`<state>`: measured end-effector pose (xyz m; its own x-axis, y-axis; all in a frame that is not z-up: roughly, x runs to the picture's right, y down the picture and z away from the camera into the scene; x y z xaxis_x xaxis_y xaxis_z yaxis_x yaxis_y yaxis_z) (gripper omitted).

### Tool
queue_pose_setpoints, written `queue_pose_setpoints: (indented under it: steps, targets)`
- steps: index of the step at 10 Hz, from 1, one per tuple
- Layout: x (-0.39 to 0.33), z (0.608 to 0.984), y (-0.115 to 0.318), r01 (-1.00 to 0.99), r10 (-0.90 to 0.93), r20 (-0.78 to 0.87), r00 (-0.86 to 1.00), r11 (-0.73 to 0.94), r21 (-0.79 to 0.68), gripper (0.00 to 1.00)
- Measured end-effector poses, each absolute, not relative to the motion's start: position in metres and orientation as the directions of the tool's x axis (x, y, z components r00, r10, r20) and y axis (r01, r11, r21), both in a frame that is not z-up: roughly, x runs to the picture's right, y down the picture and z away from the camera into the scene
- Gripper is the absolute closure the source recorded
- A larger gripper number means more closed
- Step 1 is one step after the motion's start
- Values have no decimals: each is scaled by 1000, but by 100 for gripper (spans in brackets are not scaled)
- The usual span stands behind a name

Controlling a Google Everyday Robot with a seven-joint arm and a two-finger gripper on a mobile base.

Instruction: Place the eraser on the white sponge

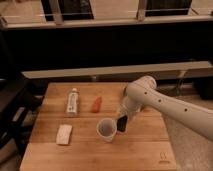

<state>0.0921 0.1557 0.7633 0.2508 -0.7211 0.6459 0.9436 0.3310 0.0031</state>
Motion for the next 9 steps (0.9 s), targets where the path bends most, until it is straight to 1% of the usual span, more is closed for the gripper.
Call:
queue_pose_setpoints:
  steps: [3, 7, 9]
  targets:
    - [69, 754, 148, 956, -738, 646, 196, 291, 43, 100]
    - [5, 741, 147, 967, -751, 652, 109, 231, 104, 100]
    - [-7, 738, 146, 969, -754, 650, 91, 217, 117, 100]
